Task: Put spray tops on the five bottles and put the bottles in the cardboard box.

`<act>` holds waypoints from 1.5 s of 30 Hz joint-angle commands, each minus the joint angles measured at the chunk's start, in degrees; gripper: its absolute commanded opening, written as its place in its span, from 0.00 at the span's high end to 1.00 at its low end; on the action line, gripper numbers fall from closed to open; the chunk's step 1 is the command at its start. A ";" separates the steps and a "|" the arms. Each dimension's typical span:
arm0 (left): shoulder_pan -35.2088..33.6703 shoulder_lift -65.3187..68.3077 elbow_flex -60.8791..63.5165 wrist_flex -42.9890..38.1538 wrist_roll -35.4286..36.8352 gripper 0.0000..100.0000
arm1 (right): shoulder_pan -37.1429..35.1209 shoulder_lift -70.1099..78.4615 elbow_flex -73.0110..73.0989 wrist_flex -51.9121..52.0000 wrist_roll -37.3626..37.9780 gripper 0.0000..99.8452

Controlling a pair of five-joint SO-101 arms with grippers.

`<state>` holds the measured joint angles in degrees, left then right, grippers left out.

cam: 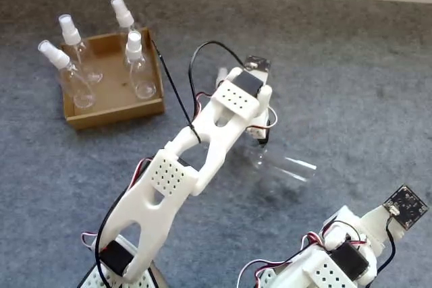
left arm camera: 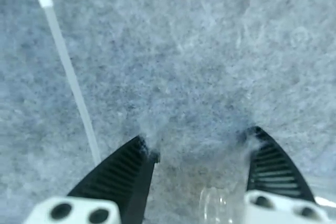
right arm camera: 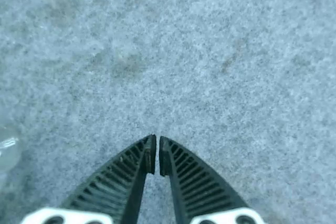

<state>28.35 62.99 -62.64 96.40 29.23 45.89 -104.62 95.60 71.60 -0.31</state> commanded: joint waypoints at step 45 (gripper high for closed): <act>-2.86 -0.84 -1.71 3.96 -12.31 0.81 | 0.66 -0.75 6.73 0.22 -0.18 0.99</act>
<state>27.12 62.99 -62.73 99.47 17.54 45.89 -104.62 95.60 71.60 -0.31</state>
